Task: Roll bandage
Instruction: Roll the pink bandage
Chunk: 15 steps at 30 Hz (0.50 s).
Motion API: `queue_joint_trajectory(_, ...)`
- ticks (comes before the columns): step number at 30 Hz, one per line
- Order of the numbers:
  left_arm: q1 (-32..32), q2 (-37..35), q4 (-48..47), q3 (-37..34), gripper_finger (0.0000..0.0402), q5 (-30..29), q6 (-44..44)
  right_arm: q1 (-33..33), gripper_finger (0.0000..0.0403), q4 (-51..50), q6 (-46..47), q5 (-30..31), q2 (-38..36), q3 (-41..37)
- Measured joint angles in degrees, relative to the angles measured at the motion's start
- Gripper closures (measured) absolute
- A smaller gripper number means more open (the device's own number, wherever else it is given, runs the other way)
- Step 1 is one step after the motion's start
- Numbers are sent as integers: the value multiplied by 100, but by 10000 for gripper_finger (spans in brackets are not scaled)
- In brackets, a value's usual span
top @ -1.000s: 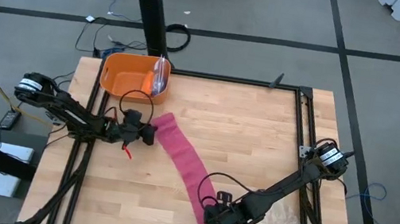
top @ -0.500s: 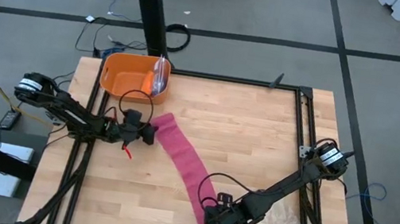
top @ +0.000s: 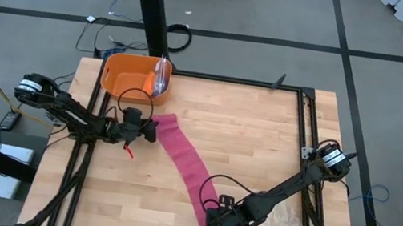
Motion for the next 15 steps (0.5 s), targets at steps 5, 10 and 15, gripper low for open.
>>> queue_joint_trajectory(5, 69, -2, 16, 0, 350, -99, 455, 47, 247, 49, -73, 137, 0, 0)
queue_joint_trajectory(10, 69, -2, 218, 0, 386, -309, 902, 200, 247, 59, -311, 334, 2, 0)
queue_joint_trajectory(15, 64, -2, 740, 0, 386, -448, 1668, 240, 247, -27, -391, 554, 13, 0)
